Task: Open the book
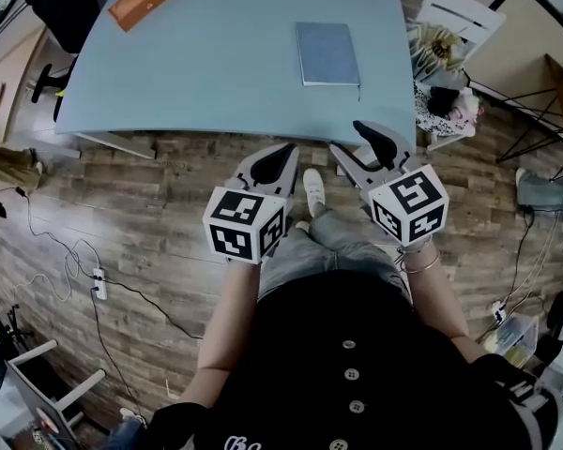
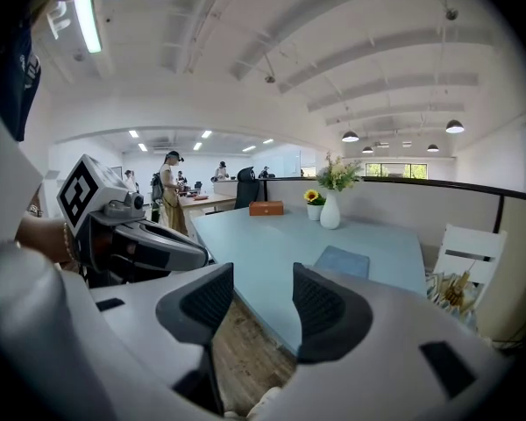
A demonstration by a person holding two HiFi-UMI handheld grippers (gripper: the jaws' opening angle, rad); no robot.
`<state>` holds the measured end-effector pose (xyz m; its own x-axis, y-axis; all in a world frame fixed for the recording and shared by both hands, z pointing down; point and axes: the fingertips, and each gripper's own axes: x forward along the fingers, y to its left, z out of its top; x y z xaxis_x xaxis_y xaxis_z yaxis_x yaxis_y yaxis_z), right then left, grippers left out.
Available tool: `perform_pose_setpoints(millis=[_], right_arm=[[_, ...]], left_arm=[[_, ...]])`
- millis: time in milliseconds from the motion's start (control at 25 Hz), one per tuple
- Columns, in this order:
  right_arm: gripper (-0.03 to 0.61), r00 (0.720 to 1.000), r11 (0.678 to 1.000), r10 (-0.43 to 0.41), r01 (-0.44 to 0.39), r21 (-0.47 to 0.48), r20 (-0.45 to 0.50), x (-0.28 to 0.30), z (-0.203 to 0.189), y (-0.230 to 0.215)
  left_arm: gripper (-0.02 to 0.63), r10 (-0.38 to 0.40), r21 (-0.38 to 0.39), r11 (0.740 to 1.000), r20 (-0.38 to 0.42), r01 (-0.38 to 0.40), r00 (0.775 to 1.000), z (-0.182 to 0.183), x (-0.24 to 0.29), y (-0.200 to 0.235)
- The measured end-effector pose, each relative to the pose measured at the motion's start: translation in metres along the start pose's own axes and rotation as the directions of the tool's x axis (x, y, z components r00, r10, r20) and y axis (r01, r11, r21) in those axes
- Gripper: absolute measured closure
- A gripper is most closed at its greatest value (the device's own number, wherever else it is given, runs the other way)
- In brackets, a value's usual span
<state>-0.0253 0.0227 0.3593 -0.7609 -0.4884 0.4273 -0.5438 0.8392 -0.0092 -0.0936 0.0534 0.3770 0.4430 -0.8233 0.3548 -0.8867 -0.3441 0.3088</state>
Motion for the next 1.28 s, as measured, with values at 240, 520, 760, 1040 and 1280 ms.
perform_pose_setpoints(millis=[240, 520, 760, 1040, 1280], right_arm=[[0.380, 1.000, 0.999, 0.025, -0.025, -0.022, 0.001, 0.026, 0.017, -0.013], [0.379, 0.997, 0.997, 0.075, -0.075, 0.010, 0.013, 0.061, 0.030, -0.031], [0.379, 0.996, 0.996, 0.086, -0.086, 0.001, 0.023, 0.086, 0.042, -0.061], [0.379, 0.992, 0.993, 0.121, -0.120, -0.021, 0.042, 0.107, 0.062, -0.089], [0.382, 0.989, 0.991, 0.134, -0.131, -0.038, 0.061, 0.121, 0.074, -0.114]], left_arm=[[0.601, 0.008, -0.013, 1.000, -0.005, -0.008, 1.000, 0.010, 0.014, 0.016], [0.601, 0.033, -0.030, 0.999, -0.012, -0.033, 0.999, 0.023, 0.038, 0.042], [0.601, 0.045, -0.017, 0.999, -0.002, -0.045, 0.999, 0.048, 0.068, 0.060], [0.601, 0.058, 0.002, 0.998, 0.026, -0.058, 0.998, 0.083, 0.102, 0.072], [0.601, 0.068, 0.011, 0.998, 0.044, -0.069, 0.997, 0.101, 0.128, 0.080]])
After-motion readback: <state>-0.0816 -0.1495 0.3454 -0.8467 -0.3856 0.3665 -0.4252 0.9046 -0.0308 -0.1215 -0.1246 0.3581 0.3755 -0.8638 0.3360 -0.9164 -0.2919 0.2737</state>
